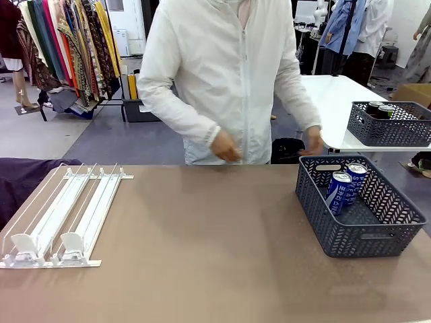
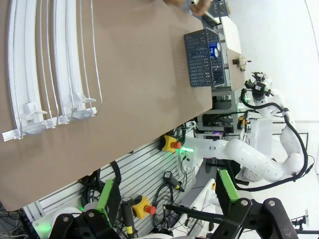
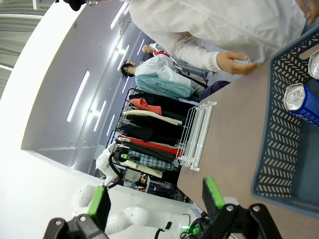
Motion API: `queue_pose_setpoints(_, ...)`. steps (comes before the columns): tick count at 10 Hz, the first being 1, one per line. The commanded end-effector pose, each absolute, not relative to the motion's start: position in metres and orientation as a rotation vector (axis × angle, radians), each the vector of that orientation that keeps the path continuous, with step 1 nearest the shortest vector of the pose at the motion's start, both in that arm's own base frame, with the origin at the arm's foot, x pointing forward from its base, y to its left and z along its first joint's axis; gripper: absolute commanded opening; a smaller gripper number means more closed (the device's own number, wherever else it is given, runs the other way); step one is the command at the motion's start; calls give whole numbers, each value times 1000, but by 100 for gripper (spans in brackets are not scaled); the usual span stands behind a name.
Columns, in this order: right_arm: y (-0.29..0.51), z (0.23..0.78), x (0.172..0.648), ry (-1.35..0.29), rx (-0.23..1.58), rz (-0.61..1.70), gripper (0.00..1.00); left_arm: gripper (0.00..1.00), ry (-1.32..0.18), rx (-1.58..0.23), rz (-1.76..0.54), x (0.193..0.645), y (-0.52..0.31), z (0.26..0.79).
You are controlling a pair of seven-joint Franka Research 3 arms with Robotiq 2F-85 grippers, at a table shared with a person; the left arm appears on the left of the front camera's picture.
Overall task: Retrieve and store the cans from the dispenser.
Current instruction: Pick up one can from the Automatic Can Dispenser and place it in the middle of the table.
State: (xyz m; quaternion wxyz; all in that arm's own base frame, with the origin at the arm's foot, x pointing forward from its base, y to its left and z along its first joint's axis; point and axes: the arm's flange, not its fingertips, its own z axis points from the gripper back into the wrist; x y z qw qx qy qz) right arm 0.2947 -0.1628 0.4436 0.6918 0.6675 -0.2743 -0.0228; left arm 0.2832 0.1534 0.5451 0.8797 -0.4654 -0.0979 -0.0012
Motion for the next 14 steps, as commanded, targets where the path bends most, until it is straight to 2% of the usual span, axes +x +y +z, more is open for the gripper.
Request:
queue_pose_setpoints(1,-163,448,296,-621,1503,-50,100,100,-201,-968,-7,280,154,545)
queue_pose_setpoints(14,-163,448,296,-621,1503,-50,100,100,-201,-968,-7,280,154,545)
